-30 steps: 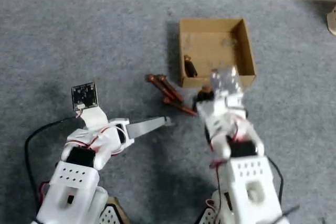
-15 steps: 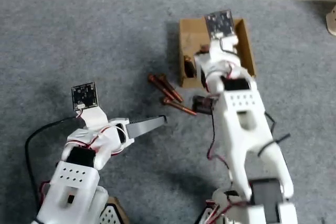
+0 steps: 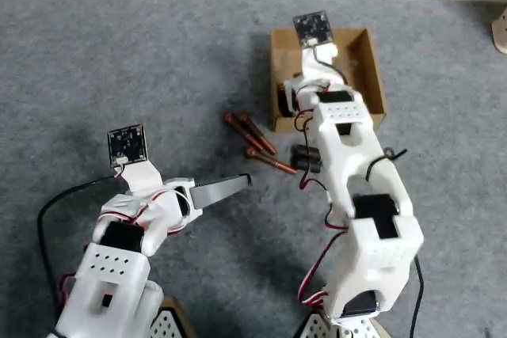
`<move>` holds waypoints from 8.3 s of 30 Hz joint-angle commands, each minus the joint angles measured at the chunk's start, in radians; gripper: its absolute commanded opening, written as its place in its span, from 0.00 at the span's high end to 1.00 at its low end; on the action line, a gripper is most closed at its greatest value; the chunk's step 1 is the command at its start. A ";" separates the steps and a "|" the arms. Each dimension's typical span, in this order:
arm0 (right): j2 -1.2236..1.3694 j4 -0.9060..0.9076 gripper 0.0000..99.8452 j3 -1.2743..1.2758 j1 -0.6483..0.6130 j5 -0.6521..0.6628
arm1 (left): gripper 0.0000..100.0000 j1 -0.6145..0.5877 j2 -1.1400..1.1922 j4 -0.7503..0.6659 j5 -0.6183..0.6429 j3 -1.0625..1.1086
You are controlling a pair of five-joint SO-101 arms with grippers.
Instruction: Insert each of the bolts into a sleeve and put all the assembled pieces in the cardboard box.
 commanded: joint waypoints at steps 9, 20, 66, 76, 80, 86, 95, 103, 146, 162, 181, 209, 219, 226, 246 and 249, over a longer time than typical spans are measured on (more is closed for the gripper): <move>-0.188 0.205 0.87 -0.070 0.007 -0.055 | 0.32 -0.004 0.005 -0.002 -0.008 -0.004; -0.447 0.567 0.87 0.007 0.061 -0.055 | 0.32 -0.004 0.002 -0.002 -0.008 -0.004; -0.512 0.625 0.87 0.552 0.429 0.885 | 0.32 0.001 0.007 -0.002 -0.008 -0.002; -0.512 0.453 0.91 0.719 0.432 0.887 | 0.32 0.001 0.001 -0.034 0.000 -0.002; -0.515 0.430 0.99 0.748 0.432 0.881 | 0.32 0.001 0.001 -0.032 0.002 -0.010; -0.524 0.430 0.99 0.746 0.432 0.756 | 0.32 0.002 0.008 0.025 0.003 -0.093; -0.581 0.430 0.99 0.740 0.432 0.652 | 0.32 -0.001 0.012 0.183 0.101 -0.217; -0.993 0.561 0.99 0.763 0.369 0.497 | 0.59 0.002 0.314 0.206 0.101 -0.417; -2.022 0.367 0.99 1.382 0.237 0.066 | 0.66 0.143 1.544 0.210 0.615 -1.357; -2.022 0.367 0.99 1.383 0.237 0.066 | 1.00 0.140 1.554 0.210 0.612 -1.362; -2.023 0.366 0.99 1.412 0.236 0.066 | 0.99 0.134 1.517 0.282 0.594 -1.368; -2.023 0.033 0.99 1.609 -0.277 0.008 | 1.00 0.282 0.338 -1.283 -0.106 0.081; -2.005 -0.061 0.99 1.655 -0.260 0.008 | 1.00 0.283 0.019 -1.277 -0.055 0.142; -2.003 -0.024 0.99 1.655 -0.265 0.009 | 1.00 0.283 -0.237 -1.046 0.117 0.130; -2.012 -0.018 0.99 1.653 -0.326 0.008 | 1.00 0.475 -0.395 -0.887 -0.028 0.208; -2.012 -0.018 0.99 1.653 -0.326 0.008 | 1.00 0.420 -0.397 -0.887 -0.028 0.205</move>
